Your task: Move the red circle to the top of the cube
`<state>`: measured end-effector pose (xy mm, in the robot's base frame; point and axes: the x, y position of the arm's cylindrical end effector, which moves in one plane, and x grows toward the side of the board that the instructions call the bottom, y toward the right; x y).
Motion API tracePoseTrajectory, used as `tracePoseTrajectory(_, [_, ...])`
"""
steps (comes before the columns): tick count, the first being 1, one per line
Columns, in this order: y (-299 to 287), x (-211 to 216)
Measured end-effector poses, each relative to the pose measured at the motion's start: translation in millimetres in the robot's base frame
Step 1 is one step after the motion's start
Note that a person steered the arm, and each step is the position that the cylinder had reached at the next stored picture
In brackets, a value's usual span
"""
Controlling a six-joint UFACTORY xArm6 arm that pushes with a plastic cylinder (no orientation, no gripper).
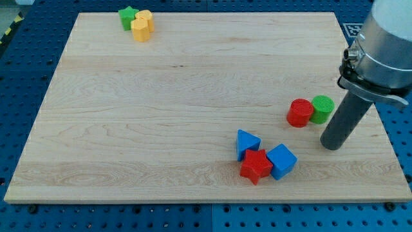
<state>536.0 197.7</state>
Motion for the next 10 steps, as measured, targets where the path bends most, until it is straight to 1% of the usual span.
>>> tracePoseTrajectory(1, [-11,-10])
tracePoseTrajectory(4, [-15,-98])
tracePoseTrajectory(5, [-18,-103])
tracePoseTrajectory(6, [-37,-97])
tracePoseTrajectory(7, [-50,-80])
tracePoseTrajectory(10, [-50,-48])
